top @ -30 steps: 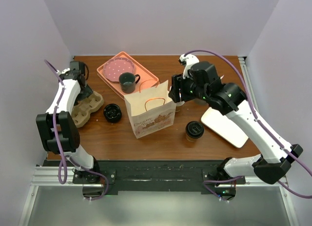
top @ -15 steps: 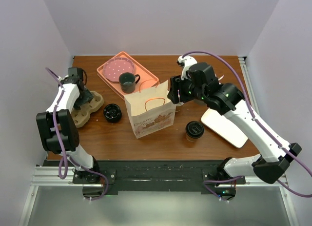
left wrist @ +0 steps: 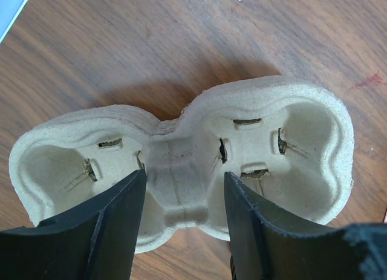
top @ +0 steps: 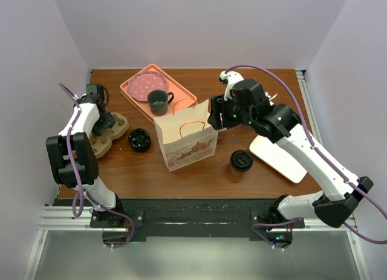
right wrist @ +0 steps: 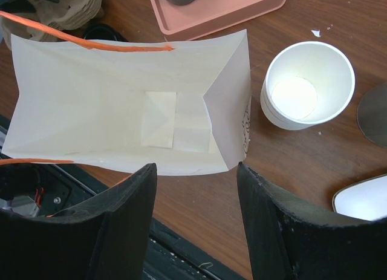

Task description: Pack the takeout coffee

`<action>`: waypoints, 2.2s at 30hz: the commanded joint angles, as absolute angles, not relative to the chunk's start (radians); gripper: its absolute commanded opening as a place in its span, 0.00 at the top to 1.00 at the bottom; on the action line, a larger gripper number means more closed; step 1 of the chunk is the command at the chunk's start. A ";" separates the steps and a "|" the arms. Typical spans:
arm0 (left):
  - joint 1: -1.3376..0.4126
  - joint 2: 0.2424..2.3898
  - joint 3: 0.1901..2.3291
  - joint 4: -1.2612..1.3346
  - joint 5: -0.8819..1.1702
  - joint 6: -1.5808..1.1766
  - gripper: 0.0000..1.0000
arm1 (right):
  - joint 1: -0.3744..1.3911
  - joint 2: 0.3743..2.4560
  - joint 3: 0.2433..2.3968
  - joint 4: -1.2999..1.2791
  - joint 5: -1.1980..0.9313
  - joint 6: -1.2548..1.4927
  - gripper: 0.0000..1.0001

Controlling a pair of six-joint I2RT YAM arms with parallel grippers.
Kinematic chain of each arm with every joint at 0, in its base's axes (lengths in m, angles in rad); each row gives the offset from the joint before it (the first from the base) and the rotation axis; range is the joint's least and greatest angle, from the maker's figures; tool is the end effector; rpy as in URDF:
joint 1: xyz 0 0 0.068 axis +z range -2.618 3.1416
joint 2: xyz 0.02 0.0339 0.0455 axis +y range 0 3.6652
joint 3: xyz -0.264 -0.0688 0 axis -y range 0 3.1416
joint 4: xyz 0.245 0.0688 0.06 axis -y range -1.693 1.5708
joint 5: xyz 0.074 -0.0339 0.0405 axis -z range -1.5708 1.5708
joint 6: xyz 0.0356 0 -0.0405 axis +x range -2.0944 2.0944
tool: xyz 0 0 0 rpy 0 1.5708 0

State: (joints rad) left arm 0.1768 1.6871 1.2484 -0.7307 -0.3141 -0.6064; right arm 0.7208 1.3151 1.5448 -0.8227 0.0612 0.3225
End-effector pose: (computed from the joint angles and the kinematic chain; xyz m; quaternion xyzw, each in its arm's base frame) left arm 0.3328 0.0706 0.2267 -0.3982 0.8827 0.1078 0.2250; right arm 0.2035 0.1759 0.4219 -0.1605 0.8678 0.2105 0.4205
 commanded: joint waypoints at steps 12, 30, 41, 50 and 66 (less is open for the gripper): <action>0.183 1.726 1.313 -0.716 -0.357 -0.548 0.43 | 0.721 1.307 1.529 -0.769 0.074 0.348 0.41; 0.183 1.726 1.330 -0.736 -0.350 -0.560 0.48 | 0.723 1.330 1.539 -0.752 0.083 0.353 0.41; 0.183 1.709 1.324 -0.790 -0.351 -0.627 0.40 | 0.723 1.336 1.534 -0.738 0.075 0.360 0.41; 0.181 1.703 1.304 -0.770 -0.325 -0.666 0.43 | 0.723 1.330 1.529 -0.736 0.072 0.362 0.42; 0.183 1.723 1.302 -0.779 -0.336 -0.687 0.48 | 0.721 1.322 1.537 -0.749 0.087 0.345 0.41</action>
